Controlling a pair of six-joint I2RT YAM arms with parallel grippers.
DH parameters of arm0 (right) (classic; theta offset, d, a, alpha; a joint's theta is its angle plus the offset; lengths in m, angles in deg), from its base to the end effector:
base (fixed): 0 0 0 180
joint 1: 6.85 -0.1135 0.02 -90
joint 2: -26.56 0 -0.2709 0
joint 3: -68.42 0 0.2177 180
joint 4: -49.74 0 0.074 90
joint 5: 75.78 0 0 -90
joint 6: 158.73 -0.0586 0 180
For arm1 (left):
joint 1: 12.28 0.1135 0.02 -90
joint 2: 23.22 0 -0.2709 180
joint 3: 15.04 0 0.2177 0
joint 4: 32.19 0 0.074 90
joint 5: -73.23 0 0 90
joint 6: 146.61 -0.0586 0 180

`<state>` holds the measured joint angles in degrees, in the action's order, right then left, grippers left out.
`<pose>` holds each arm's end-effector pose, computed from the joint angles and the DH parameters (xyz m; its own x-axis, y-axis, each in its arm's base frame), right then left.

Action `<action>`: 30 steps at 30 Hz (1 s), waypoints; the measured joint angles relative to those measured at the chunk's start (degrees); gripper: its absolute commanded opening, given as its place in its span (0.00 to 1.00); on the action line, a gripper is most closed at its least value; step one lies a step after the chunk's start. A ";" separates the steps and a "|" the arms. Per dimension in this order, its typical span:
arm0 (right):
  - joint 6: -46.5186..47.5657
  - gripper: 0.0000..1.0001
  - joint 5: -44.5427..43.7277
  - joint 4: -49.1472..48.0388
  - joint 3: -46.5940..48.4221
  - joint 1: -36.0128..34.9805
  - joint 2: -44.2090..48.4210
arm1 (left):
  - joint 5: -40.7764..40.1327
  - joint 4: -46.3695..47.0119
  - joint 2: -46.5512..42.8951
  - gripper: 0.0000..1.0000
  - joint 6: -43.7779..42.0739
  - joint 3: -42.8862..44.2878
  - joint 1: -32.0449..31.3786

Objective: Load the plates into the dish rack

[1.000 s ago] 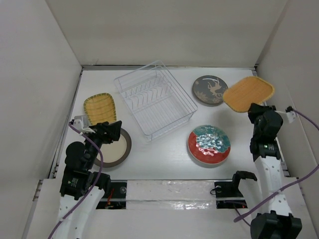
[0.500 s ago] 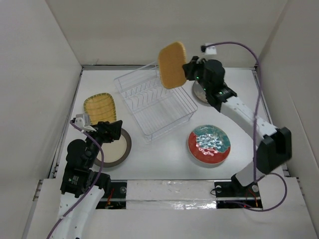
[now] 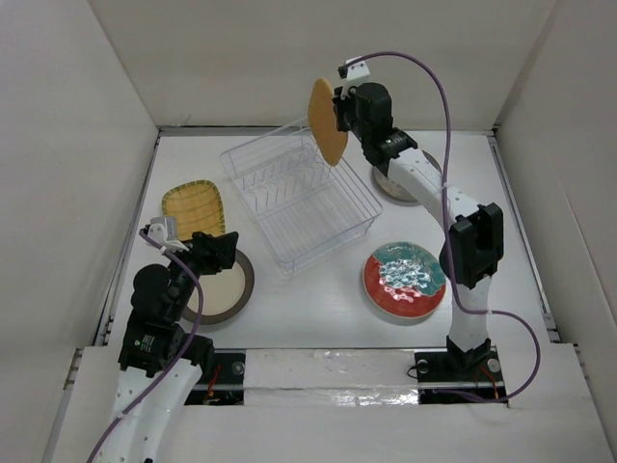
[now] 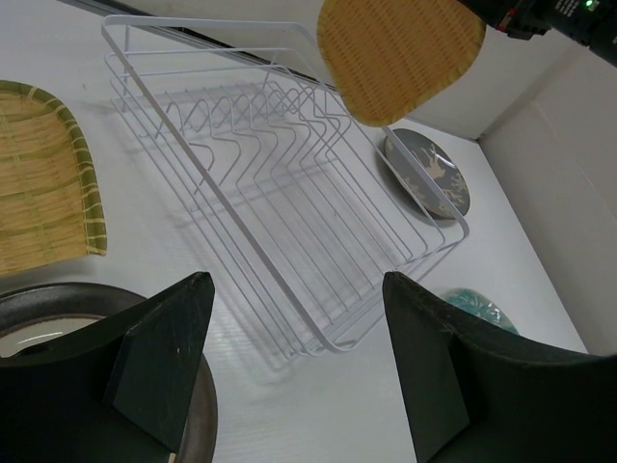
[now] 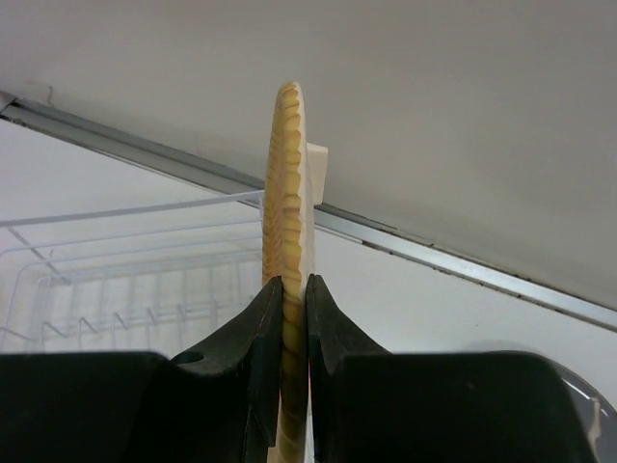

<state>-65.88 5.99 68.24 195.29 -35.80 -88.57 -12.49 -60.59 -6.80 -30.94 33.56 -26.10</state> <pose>0.4234 0.2246 0.3875 -0.0852 -0.1034 -0.9910 -0.3594 0.9308 -0.0662 0.0733 -0.0225 0.3148 -0.0768 -0.4260 -0.9015 0.3076 0.8499 -0.4278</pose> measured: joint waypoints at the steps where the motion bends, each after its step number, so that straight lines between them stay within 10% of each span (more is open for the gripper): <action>1: 0.39 0.00 -0.17 0.74 0.83 0.02 0.00 | 0.00 0.04 0.20 0.68 0.02 0.00 0.00; 30: 2.95 0.00 0.17 5.18 6.78 0.31 -5.11 | -0.24 0.15 1.11 0.68 0.02 0.00 0.00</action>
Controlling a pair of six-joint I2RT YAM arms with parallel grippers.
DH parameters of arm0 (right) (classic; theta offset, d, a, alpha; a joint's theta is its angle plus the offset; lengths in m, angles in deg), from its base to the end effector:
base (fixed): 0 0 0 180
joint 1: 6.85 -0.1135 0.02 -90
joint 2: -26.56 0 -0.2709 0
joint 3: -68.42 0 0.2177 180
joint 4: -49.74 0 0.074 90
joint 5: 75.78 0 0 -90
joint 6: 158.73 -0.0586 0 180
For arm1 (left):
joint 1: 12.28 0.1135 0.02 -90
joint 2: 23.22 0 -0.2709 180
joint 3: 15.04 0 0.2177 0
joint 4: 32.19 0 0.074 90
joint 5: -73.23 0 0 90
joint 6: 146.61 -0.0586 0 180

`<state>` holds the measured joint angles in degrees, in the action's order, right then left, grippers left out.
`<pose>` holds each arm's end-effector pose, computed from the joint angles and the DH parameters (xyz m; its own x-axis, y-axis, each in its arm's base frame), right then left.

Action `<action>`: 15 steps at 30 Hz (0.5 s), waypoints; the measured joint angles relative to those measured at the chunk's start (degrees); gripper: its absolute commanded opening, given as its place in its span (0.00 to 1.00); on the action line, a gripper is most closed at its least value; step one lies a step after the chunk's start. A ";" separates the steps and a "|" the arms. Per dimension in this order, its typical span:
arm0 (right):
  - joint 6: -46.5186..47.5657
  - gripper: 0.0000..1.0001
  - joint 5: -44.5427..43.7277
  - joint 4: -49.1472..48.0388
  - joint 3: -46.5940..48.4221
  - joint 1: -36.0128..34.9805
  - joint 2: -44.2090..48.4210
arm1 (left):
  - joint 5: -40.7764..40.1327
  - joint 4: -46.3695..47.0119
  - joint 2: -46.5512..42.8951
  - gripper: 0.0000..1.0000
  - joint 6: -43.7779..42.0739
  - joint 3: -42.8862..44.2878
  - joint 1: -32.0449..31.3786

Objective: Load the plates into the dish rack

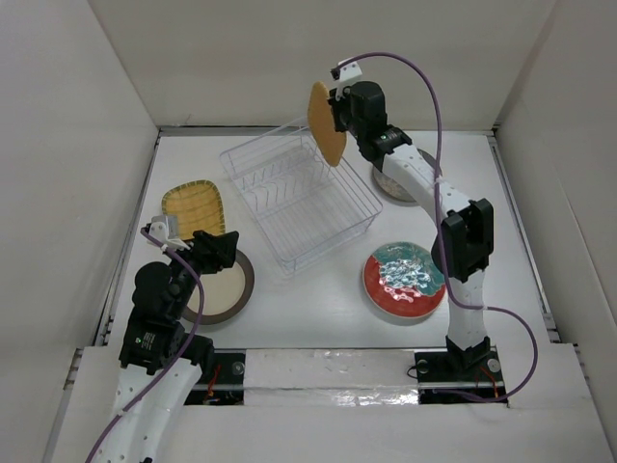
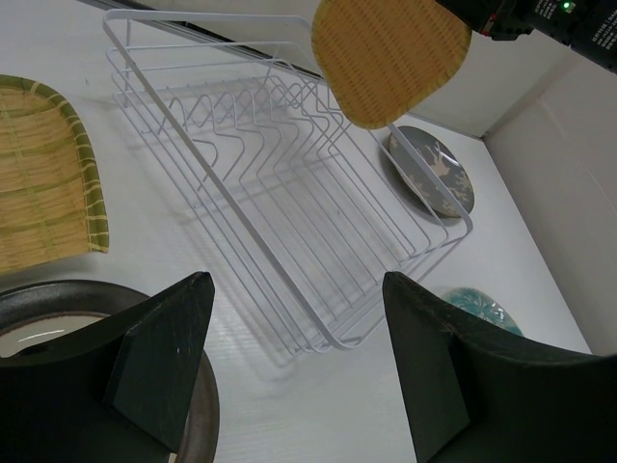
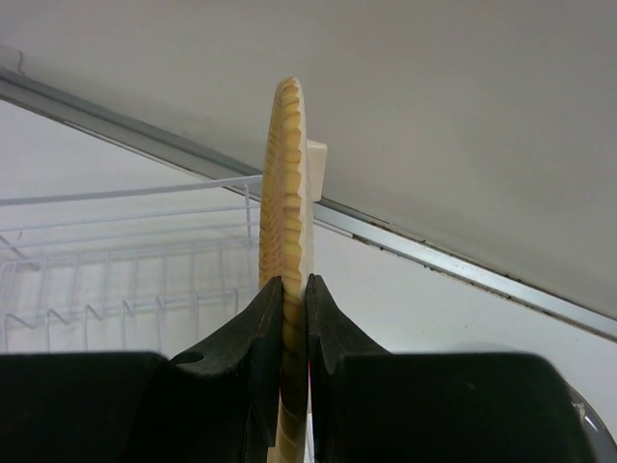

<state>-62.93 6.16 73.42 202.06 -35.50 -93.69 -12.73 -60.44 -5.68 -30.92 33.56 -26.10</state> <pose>0.4411 0.2316 0.3743 -0.1202 -0.1797 -0.9763 -0.3677 0.9216 -0.1243 0.0772 -0.0232 0.3140 -0.0900 -0.4232 -0.9016 0.2969 0.8527 -0.4299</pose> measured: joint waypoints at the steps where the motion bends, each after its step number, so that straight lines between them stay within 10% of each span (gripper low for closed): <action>1: 0.28 0.00 0.59 -0.50 -0.63 -0.02 0.28 | 0.00 0.00 0.00 0.68 -0.02 0.00 0.00; 15: 4.74 0.00 2.73 4.46 -4.39 -2.64 1.01 | 0.00 0.00 0.00 0.68 -0.02 0.00 -0.02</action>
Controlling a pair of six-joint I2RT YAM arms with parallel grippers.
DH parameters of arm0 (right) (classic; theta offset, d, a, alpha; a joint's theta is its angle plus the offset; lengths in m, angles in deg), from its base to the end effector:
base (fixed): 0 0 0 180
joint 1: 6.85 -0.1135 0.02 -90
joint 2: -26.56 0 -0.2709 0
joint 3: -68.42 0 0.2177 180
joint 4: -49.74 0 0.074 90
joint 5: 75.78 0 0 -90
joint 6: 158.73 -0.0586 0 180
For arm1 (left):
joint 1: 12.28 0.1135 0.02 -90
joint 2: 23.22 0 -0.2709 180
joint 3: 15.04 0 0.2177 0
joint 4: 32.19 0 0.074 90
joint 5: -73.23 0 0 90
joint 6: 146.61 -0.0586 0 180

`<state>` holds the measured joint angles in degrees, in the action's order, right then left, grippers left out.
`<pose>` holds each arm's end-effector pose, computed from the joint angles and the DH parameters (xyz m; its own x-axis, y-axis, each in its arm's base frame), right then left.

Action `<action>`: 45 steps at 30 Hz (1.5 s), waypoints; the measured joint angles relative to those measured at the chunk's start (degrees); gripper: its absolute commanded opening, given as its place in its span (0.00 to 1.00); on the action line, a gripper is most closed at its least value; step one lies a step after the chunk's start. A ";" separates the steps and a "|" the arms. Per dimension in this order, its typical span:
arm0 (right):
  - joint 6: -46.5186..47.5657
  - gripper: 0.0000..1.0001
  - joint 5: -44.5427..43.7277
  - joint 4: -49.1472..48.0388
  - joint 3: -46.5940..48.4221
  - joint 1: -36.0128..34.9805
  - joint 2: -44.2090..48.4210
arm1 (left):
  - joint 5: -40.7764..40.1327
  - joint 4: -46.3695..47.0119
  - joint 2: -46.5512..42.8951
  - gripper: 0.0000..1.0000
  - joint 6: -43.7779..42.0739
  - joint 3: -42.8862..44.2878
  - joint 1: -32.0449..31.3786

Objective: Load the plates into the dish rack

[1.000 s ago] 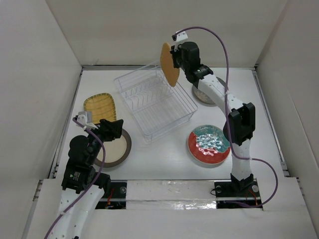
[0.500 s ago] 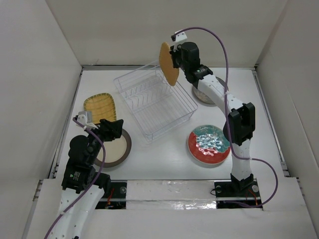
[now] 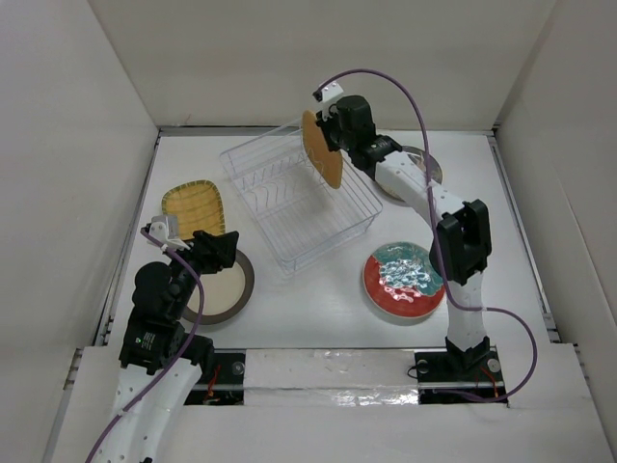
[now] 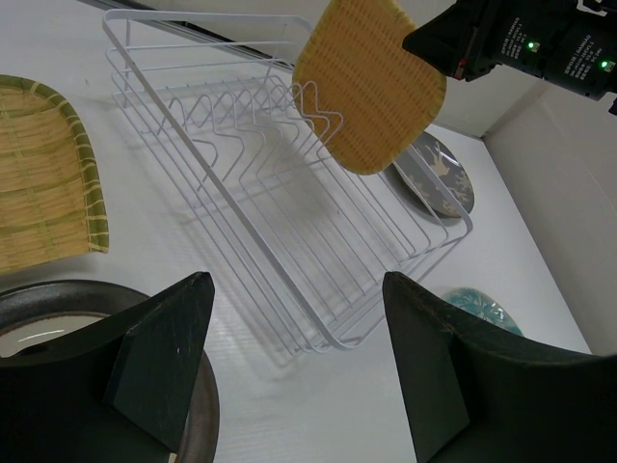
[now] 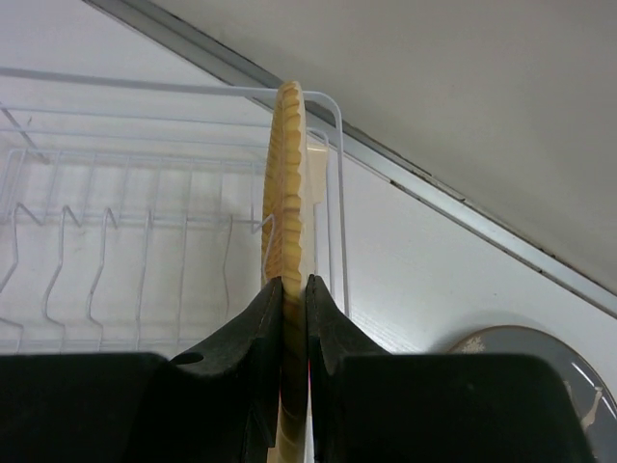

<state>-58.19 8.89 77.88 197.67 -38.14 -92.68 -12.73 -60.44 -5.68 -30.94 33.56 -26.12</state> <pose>0.4237 0.2511 0.3465 -0.1806 -0.3229 -0.9290 -0.4829 0.8520 -0.2023 0.0772 -0.0233 0.3140 -0.0901 -0.4228 -0.9017 0.2973 0.8527 -0.4296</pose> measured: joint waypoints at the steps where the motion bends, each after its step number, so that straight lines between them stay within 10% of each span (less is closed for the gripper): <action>1: 0.00 0.00 -0.02 0.13 -0.20 -0.09 0.00 | 0.00 -0.02 0.00 0.68 0.00 0.00 0.02; 5: -0.31 0.08 -0.66 0.42 -0.20 -0.22 -0.17 | 0.00 0.00 0.00 0.68 0.02 0.00 0.02; 9: -1.92 0.53 -1.57 -0.72 -1.05 -0.09 -0.37 | 0.00 0.00 -0.04 0.68 0.02 0.00 0.02; 14: -5.11 0.74 -1.46 -5.66 -6.40 1.14 1.25 | 0.02 -0.02 -0.02 0.68 0.02 0.00 0.02; 17: -8.98 0.72 -0.94 -10.08 -13.75 2.97 5.55 | 0.02 0.00 -0.02 0.68 0.02 0.00 0.02; 21: -17.90 0.00 -0.57 -19.58 -29.40 8.70 16.70 | 0.02 0.00 -0.04 0.68 0.02 0.00 0.02; 26: -34.91 0.00 -2.49 -28.02 -40.63 21.35 24.11 | 0.07 0.00 -0.04 0.67 0.02 0.00 0.02; 30: -45.46 0.58 -3.02 -31.80 -49.42 30.49 22.77 | 0.07 0.02 -0.07 0.67 0.02 0.00 0.02; 33: -50.27 0.75 -3.32 -31.93 -54.38 33.42 19.45 | 0.07 0.02 -0.07 0.67 0.02 0.00 0.02; 45: -64.61 0.63 8.59 -35.10 -52.87 38.42 5.79 | 0.04 0.04 -0.07 0.67 0.02 0.00 0.02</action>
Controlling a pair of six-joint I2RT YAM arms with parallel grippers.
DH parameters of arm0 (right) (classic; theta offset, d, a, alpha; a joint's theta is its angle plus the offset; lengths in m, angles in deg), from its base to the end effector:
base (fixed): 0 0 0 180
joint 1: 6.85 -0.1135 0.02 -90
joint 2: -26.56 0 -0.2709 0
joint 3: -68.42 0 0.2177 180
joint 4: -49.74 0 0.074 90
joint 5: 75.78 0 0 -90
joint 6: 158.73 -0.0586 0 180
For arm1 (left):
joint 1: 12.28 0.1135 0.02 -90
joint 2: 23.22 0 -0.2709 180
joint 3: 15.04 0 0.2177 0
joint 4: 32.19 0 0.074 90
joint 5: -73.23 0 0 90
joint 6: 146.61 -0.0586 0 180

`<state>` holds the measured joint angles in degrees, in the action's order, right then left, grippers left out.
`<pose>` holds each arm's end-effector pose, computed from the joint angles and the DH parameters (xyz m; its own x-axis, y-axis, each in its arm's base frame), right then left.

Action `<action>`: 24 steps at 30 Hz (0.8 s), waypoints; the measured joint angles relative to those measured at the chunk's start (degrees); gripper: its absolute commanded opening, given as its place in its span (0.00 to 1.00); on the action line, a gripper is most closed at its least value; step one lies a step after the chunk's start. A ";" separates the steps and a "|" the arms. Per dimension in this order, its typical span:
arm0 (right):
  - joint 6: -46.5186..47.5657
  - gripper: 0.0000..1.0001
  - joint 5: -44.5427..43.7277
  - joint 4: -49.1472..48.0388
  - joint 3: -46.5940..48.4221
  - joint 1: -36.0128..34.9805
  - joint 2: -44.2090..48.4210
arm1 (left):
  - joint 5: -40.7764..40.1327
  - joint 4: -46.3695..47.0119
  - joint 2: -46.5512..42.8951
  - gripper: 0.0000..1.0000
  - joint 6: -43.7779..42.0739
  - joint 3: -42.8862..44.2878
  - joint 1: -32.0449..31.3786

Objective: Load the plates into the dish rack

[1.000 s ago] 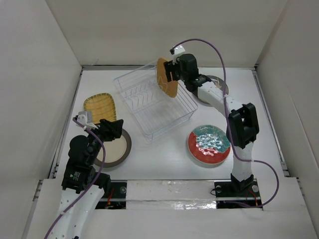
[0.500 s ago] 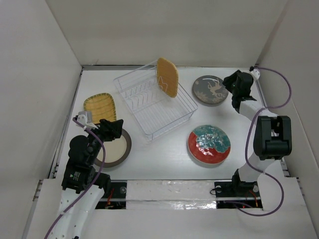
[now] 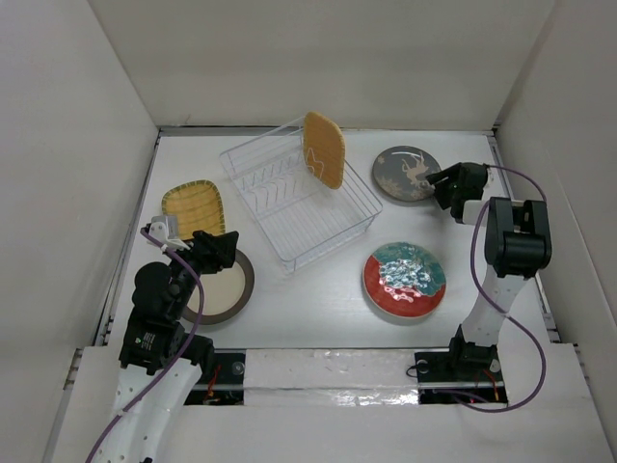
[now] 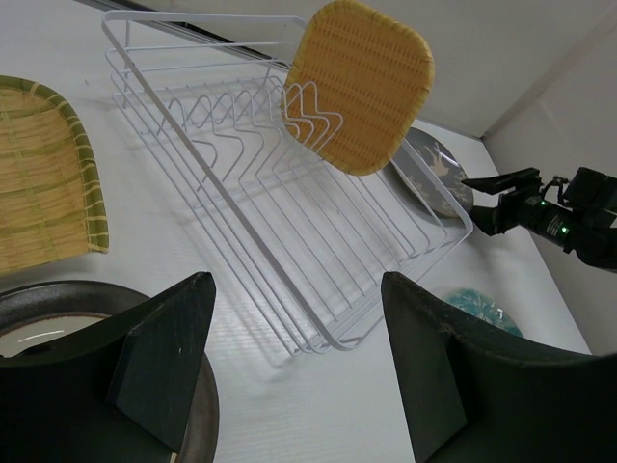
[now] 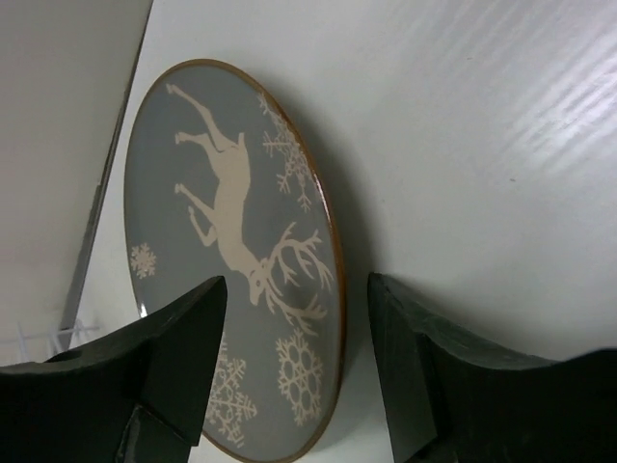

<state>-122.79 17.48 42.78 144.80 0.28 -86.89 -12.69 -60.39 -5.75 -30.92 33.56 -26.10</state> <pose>0.4133 -0.0483 0.1643 -0.2314 0.8436 -0.4846 0.4471 0.5346 0.7171 0.0769 -0.0232 0.3141 -0.0885 -0.4235 -0.9016 0.2984 0.8523 -0.4297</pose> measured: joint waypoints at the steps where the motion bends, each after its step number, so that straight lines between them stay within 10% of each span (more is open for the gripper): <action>1: -1.05 0.61 1.25 -0.61 0.61 0.09 -0.85 | -0.02 0.00 0.00 0.67 0.00 0.00 0.00; 5: -4.50 0.45 5.05 -2.36 2.86 0.70 -4.17 | -0.07 -0.02 0.02 0.67 0.00 0.00 0.00; 9: -7.34 0.00 8.00 -3.19 3.74 1.84 -6.73 | -0.13 -0.02 0.02 0.67 0.00 0.00 -0.02; 24: -6.58 0.00 -3.08 -5.40 -13.20 1.31 16.02 | -0.72 -0.02 0.02 0.67 0.00 0.00 -0.02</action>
<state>-129.37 14.40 37.38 131.59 1.60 -70.87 -13.41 -60.42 -5.73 -30.92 33.56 -26.12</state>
